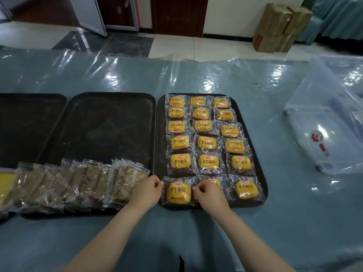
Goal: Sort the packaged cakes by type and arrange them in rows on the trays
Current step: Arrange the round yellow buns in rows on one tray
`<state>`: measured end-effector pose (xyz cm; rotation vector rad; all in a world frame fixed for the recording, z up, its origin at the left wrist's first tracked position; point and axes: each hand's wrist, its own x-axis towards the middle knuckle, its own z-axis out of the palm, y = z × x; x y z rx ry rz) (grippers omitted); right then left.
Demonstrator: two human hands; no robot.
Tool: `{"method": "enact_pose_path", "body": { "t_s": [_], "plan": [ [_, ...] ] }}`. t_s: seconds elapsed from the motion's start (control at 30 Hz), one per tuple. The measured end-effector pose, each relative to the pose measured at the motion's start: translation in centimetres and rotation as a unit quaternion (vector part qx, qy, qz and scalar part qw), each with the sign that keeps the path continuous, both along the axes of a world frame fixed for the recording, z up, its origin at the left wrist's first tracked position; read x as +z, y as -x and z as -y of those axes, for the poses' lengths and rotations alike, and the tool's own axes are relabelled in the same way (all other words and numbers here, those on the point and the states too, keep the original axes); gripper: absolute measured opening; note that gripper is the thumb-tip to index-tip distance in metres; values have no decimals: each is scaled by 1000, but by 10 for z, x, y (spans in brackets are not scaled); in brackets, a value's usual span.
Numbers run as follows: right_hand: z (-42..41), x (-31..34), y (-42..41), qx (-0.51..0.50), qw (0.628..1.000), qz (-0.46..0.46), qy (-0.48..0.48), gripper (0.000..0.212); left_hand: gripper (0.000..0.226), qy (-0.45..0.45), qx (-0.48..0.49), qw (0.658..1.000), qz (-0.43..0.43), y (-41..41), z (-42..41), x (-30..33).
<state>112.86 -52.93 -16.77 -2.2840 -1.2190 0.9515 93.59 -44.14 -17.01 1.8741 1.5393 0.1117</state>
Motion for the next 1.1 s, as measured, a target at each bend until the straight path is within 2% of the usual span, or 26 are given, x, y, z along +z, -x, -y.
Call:
{"method": "enact_pose_path", "body": {
  "t_s": [0.17,0.3,0.47,0.67,0.93,1.1],
  "plan": [
    [-8,-2,-2,41,995,91,29,16,26,18,-29,998,-47,-8,-5,-3],
    [-12,-4,-1,72,983,169,6,17,25,41,-44,995,-83,-14,-10,-2],
    [-15,-11,1,102,970,219,-2,19,22,70,-66,987,-127,-24,-20,0],
    [-19,-17,0,146,950,274,-20,25,20,33,-106,977,-181,-33,-22,3],
    [-23,-18,0,178,935,305,-4,28,22,7,-125,970,-209,-34,-24,-4],
    [-23,-19,1,161,941,297,-9,24,27,-13,-136,968,-208,-32,-24,-6]
  ]
}}
